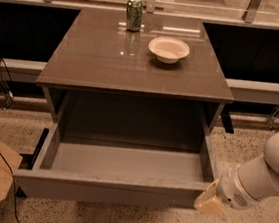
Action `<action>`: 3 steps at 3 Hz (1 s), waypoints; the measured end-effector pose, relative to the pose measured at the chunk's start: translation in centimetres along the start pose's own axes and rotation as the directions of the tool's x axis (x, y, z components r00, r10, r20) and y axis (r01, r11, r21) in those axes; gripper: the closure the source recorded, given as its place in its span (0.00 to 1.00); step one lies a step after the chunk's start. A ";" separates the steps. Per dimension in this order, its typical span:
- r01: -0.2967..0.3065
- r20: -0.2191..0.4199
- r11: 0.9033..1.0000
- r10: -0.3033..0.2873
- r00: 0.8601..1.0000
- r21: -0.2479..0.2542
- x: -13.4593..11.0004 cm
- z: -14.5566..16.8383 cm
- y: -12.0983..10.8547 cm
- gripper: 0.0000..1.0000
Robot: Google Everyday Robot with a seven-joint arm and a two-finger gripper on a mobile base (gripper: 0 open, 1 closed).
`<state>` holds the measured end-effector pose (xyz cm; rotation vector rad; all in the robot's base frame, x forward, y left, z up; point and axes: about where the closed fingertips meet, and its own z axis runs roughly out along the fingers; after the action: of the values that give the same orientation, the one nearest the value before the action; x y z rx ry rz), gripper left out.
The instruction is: Close top drawer
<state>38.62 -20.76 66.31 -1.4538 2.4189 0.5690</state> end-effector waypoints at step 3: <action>0.018 0.034 1.000 -0.018 0.999 -0.006 -0.8 2.0 -3.1 1.00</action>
Offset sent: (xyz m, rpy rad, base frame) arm 0.1569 0.0091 -0.0952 0.1423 -0.0797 0.0507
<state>41.74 -20.56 64.26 -1.4555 2.3779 0.5924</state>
